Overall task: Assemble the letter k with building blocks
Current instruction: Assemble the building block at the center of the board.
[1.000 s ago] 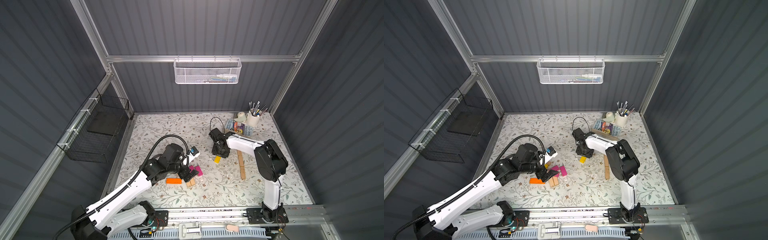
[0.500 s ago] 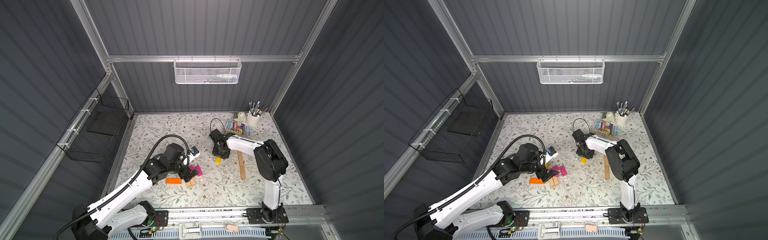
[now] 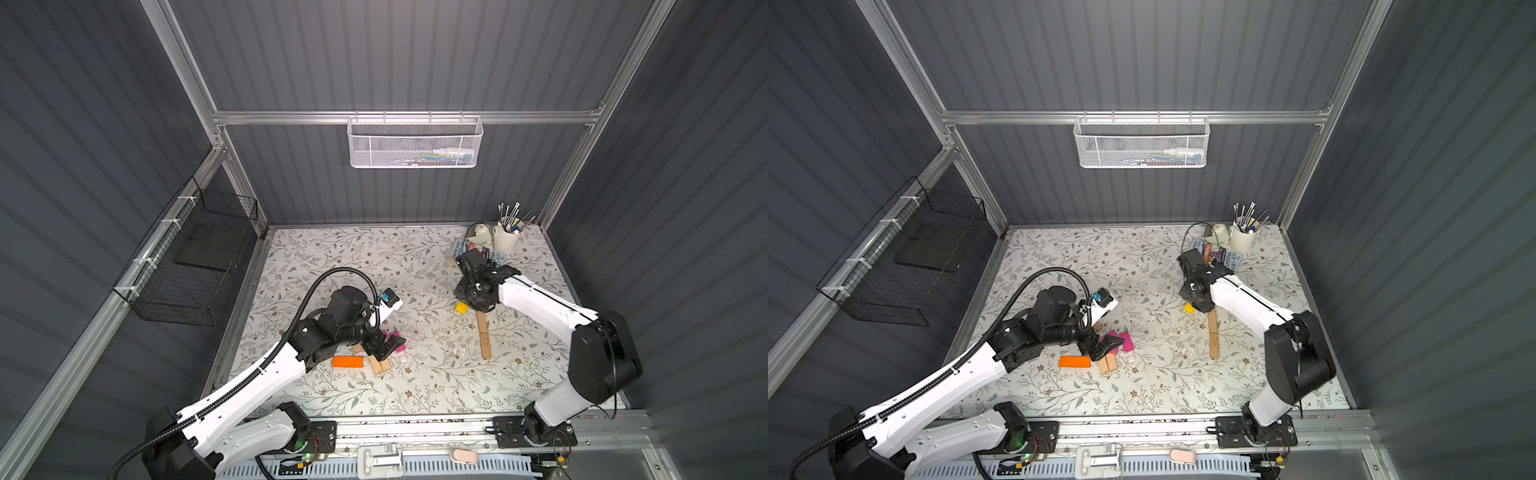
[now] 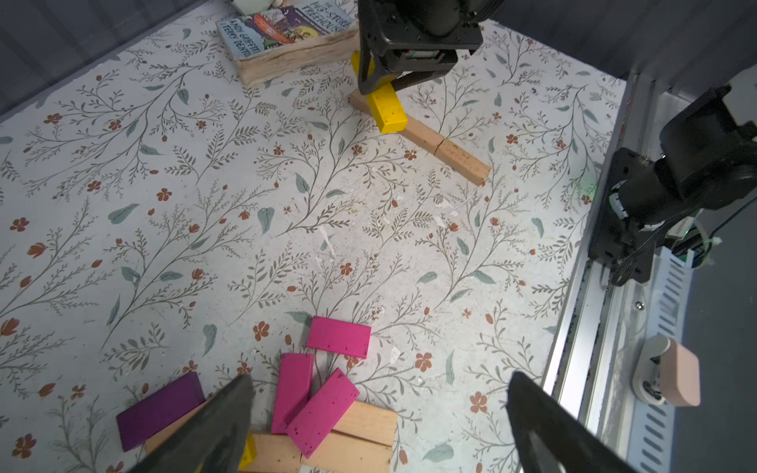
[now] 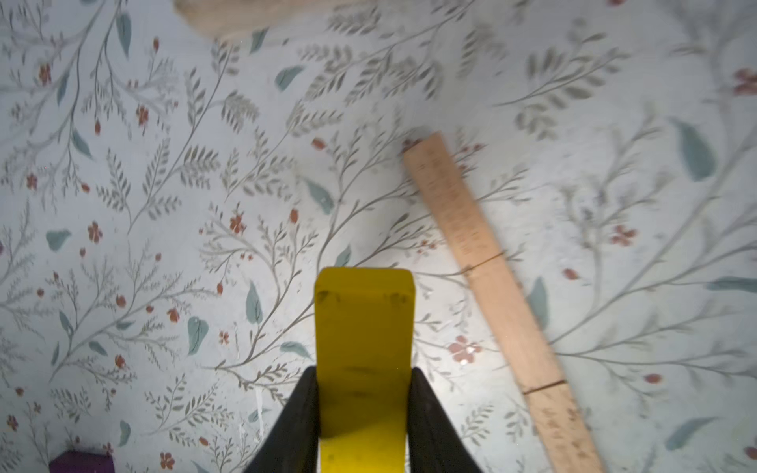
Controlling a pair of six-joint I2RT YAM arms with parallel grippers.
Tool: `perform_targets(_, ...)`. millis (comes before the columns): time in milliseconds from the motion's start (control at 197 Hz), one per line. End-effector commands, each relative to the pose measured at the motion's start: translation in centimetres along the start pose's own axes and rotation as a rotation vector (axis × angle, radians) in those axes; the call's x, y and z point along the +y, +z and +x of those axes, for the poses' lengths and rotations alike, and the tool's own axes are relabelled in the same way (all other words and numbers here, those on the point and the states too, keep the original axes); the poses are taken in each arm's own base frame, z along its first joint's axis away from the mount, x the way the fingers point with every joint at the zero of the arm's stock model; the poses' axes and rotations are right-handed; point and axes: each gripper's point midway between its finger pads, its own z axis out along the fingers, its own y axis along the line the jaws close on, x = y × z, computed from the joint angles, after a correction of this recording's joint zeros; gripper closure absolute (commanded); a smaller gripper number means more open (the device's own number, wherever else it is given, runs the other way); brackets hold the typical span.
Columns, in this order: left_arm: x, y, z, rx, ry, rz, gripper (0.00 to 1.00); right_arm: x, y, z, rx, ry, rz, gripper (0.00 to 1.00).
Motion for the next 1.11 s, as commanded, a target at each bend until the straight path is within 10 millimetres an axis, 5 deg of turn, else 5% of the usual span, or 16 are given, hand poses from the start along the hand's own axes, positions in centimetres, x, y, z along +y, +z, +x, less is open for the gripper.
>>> perform_targets(0, -0.9, 0.7, -1.1, -0.055, -0.034, 0.065, 0.03, -4.6, 0.0, -1.5, -0.046, 0.077, 0.087, 0.69)
perform_targets(122, -1.2, 1.3, -1.2, -0.057, -0.046, 0.086, 0.03, -8.1, 0.7, -2.6, -0.053, 0.129, 0.124, 0.68)
perform_targets(289, -1.2, 1.7, -1.1, -0.045, -0.045, 0.086, 0.02, -10.1, 2.8, -2.7, 0.003, 0.157, 0.147, 0.68)
perform_targets(588, -1.1, 1.9, -0.7, -0.026, -0.036, 0.077, 0.0, -10.4, 6.2, -2.9, 0.069, 0.178, 0.165, 0.69)
perform_targets(1106, -0.8, 2.3, -0.5, -0.006, -0.027, 0.064, 0.0, -10.2, 7.9, -2.9, 0.098, 0.199, 0.16, 0.6)
